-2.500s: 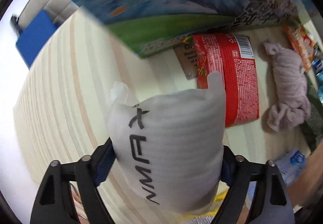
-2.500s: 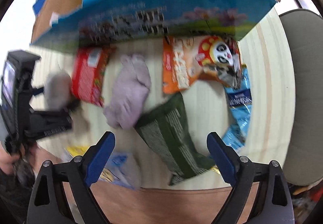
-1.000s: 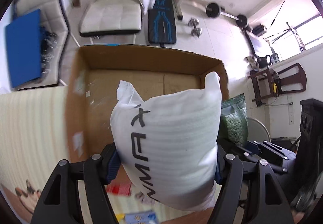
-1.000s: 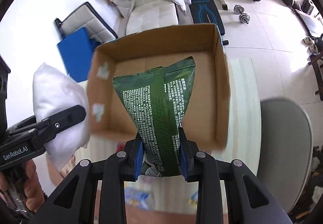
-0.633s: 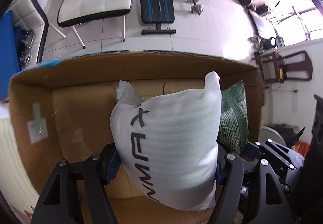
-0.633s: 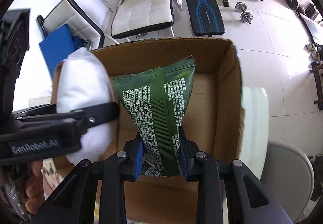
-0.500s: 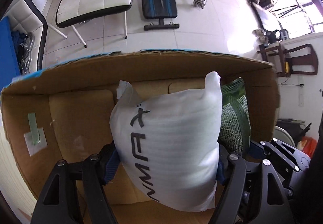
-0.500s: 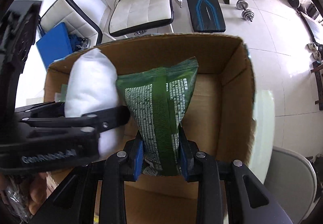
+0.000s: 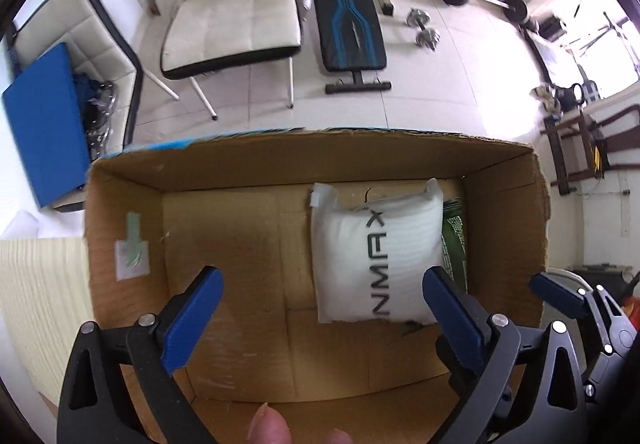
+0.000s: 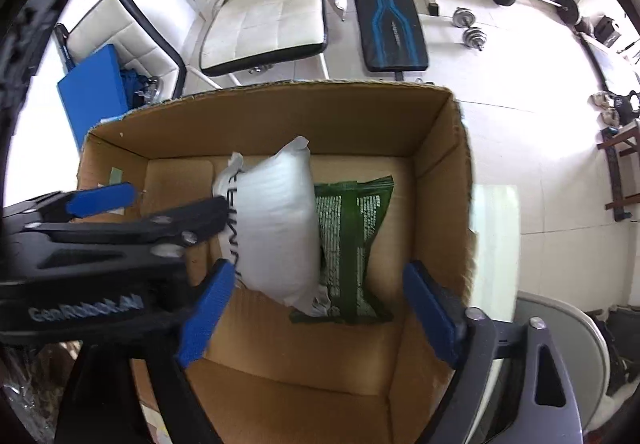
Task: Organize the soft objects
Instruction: 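Carry both bags into the cardboard box and open both tools, then grasp the red snack pack with the left tool while the right tool grasps the orange seed bag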
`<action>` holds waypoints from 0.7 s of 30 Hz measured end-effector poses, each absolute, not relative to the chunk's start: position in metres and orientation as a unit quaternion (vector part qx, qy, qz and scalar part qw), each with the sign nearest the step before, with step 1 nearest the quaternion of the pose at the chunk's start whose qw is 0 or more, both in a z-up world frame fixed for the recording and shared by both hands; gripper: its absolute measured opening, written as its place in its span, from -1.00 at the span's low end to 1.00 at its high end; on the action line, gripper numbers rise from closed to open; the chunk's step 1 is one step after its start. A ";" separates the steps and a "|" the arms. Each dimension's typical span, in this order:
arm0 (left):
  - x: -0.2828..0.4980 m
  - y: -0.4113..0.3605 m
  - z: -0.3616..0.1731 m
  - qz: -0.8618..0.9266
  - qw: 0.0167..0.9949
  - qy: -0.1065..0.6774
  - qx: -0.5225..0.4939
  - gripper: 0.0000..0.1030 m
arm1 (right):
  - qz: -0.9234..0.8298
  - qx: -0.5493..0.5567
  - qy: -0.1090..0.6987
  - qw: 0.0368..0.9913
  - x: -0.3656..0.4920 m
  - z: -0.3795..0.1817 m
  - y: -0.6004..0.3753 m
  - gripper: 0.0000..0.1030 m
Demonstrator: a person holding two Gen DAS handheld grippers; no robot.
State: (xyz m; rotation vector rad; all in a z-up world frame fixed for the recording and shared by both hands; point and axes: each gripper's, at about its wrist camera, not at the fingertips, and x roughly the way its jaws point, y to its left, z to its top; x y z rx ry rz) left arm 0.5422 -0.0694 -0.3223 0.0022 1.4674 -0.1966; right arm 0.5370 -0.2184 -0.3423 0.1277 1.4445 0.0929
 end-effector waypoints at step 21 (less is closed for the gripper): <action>0.427 -0.034 -0.217 -0.053 0.819 0.570 0.034 0.98 | 0.014 0.073 0.582 0.810 0.428 -0.253 -0.215 1.00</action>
